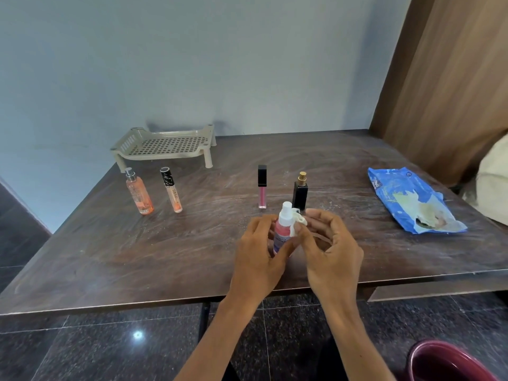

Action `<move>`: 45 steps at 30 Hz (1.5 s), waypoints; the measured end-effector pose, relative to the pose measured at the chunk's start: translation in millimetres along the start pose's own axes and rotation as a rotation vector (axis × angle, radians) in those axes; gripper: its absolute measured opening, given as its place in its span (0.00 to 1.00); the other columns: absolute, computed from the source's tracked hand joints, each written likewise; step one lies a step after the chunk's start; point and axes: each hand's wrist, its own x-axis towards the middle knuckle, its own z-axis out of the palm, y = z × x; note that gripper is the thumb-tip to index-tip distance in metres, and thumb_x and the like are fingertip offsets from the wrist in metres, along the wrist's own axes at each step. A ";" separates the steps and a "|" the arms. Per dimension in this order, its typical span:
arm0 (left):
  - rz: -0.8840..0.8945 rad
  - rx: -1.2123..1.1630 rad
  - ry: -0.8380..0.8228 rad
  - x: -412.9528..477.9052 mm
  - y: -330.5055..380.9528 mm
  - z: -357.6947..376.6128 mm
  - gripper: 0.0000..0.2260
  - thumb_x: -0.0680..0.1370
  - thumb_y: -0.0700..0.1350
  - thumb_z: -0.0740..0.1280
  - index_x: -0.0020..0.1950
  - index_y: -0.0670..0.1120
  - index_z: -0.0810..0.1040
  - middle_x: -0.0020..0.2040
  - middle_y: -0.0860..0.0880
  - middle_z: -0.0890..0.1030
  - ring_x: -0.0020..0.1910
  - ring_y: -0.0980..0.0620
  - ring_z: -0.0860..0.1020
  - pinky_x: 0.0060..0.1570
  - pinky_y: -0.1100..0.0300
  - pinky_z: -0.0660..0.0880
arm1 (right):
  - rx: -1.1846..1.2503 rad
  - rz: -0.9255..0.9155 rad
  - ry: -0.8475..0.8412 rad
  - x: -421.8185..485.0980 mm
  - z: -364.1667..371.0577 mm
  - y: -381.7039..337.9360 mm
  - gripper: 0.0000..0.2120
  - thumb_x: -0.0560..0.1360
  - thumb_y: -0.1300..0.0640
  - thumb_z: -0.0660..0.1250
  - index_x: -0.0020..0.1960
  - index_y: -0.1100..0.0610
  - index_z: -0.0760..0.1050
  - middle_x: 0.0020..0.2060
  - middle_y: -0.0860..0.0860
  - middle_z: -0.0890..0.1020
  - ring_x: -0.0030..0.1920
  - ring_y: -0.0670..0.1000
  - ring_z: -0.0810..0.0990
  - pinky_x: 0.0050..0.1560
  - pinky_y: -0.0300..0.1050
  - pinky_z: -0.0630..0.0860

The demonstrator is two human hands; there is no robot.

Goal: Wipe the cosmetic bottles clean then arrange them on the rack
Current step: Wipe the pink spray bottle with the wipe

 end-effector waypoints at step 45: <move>0.043 -0.066 0.049 2.8 -8.8 -2.5 0.26 0.74 0.57 0.69 0.70 0.48 0.76 0.58 0.55 0.84 0.56 0.61 0.81 0.57 0.69 0.77 | -0.576 -0.234 -0.083 13.4 10.0 -0.2 0.07 0.77 0.58 0.69 0.53 0.54 0.83 0.41 0.48 0.83 0.38 0.42 0.78 0.39 0.28 0.69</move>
